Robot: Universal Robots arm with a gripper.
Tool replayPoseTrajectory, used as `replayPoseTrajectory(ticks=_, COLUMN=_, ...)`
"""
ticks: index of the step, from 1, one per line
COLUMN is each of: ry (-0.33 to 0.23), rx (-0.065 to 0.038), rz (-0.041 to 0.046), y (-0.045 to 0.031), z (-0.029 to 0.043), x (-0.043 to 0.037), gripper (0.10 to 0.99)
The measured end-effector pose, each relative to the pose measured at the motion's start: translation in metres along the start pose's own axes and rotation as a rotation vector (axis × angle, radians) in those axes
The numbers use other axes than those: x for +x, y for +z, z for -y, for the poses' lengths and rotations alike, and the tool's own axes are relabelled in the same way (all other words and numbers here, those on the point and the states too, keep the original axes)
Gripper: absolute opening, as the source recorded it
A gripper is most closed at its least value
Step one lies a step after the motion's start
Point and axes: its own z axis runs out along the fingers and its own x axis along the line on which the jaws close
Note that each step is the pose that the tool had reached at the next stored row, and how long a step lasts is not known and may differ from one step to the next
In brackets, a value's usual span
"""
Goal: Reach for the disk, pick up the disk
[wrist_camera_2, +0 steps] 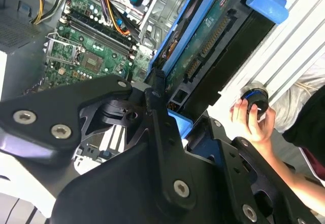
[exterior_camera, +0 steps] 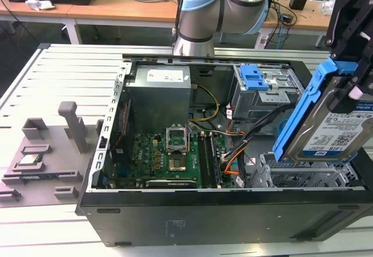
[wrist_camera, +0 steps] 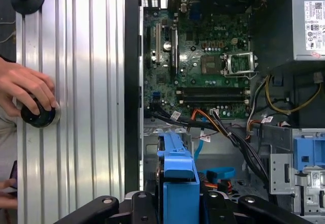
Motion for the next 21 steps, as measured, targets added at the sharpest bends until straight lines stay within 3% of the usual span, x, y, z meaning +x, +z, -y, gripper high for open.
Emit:
replayPoseTrajectory(ticks=12, ry=0.0, rx=-0.005, rz=-0.0024, y=0.0182, z=0.0099, x=-0.0182, gripper=0.365)
replayPoseTrajectory(ticks=21, ry=0.0, rx=-0.005, rz=-0.0027, y=0.0188, z=0.0099, x=-0.0184, gripper=0.365)
